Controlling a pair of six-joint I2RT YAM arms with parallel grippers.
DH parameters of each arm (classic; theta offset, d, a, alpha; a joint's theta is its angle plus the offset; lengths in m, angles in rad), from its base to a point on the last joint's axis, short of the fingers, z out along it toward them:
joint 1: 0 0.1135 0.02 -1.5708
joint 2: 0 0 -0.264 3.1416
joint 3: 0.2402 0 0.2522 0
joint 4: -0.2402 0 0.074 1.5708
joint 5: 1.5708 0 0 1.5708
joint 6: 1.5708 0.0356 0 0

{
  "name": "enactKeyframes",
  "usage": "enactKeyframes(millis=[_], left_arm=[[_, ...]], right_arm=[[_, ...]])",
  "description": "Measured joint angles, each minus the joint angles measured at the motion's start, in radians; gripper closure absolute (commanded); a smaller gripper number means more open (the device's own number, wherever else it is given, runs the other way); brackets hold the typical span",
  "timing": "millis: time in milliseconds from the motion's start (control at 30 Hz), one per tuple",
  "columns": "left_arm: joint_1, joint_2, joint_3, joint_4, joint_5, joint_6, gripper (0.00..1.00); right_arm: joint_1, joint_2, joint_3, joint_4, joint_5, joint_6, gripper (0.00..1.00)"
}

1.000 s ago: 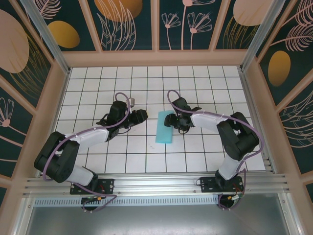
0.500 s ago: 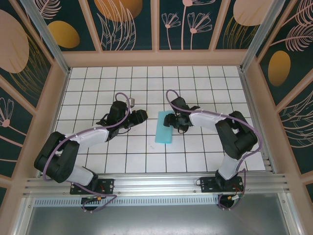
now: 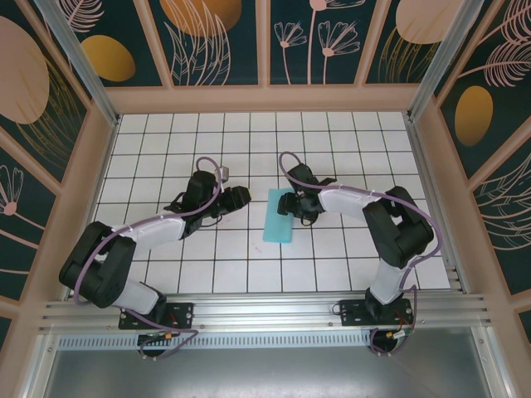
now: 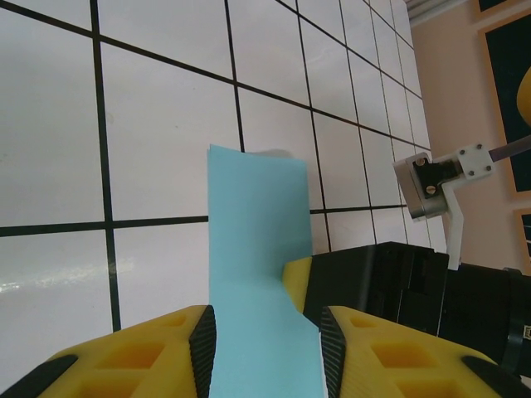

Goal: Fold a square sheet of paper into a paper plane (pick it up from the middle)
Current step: Fold the square sheet of paper in half at the center of the table.

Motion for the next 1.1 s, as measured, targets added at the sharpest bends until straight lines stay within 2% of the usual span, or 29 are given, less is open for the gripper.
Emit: enactKeyframes(millis=[433, 767, 1100], left_arm=[[0.0, 0.003, 0.007, 0.0, 0.0, 0.0, 0.59], [0.0, 0.003, 0.007, 0.0, 0.0, 0.004, 0.58], [0.0, 0.005, 0.008, -0.001, 0.0, 0.005, 0.58]], right_arm=[[-0.007, -0.017, -0.026, 0.037, -0.012, 0.043, 0.32], [0.0, 0.015, 0.027, -0.033, -0.011, -0.041, 0.29], [0.001, 0.027, 0.04, -0.052, -0.001, -0.041, 0.32]])
